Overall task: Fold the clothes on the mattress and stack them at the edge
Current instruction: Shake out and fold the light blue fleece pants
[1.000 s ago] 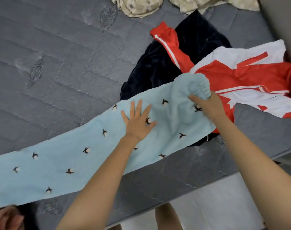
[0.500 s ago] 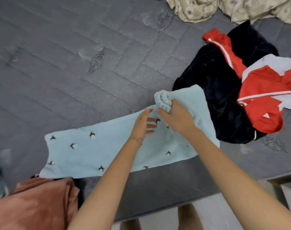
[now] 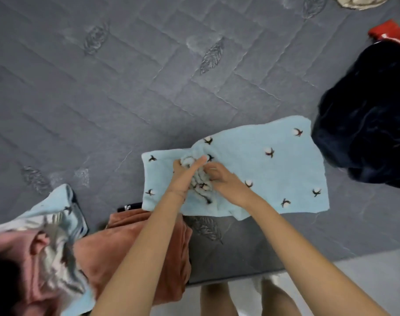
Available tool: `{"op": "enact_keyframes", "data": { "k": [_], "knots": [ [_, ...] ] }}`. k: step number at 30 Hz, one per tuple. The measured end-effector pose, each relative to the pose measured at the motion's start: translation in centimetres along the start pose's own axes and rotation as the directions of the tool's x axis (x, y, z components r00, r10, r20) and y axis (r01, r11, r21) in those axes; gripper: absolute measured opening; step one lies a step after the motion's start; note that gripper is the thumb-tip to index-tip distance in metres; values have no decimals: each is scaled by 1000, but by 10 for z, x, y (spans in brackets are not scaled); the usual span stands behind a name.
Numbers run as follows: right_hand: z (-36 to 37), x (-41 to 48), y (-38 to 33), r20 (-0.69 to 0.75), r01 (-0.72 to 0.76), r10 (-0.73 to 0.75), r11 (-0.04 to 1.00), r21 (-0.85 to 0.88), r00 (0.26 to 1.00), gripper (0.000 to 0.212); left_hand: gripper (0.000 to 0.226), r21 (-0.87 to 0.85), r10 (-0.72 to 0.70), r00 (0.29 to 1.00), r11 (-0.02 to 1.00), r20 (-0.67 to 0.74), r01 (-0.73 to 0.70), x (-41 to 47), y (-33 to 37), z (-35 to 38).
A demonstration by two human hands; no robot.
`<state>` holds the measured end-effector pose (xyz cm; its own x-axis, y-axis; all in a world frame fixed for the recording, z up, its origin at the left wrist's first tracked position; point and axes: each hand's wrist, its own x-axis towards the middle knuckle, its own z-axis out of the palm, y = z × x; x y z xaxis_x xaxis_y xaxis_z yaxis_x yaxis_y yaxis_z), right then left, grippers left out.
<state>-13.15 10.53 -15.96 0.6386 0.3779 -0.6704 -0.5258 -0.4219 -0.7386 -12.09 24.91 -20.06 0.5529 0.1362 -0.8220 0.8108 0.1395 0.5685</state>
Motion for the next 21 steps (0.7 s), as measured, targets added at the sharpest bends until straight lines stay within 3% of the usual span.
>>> {"op": "enact_keyframes", "data": {
  "k": [3, 7, 11, 13, 16, 18, 21],
  "knots": [
    [7, 1, 6, 20, -45, 41, 969, 245, 999, 53, 74, 32, 27, 997, 999, -73, -24, -1, -17, 0],
    [24, 9, 11, -15, -101, 123, 876, 472, 992, 49, 64, 89, -14, 1000, 996, -11, 15, 1, -30, -8],
    [41, 18, 9, -183, 18, 95, 845, 534, 978, 40, 44, 79, 72, 997, 994, 5, -72, 3, -24, -21],
    [42, 22, 11, -337, 112, 23, 919, 377, 941, 42, 40, 13, 138, 990, 990, 6, -138, 5, -14, -36],
    [30, 24, 23, -472, 141, -148, 989, -50, 869, 44, 40, 42, 171, 985, 985, -25, -170, 12, 3, -77],
    [16, 25, 37, -485, 93, -220, 958, -273, 847, 46, 39, 44, 164, 986, 986, -40, -162, 17, 7, -107],
    [-3, 26, 59, -487, -78, -192, 873, -481, 852, 60, 46, 180, 98, 995, 979, -31, -91, 19, 5, -127]
  ]
}}
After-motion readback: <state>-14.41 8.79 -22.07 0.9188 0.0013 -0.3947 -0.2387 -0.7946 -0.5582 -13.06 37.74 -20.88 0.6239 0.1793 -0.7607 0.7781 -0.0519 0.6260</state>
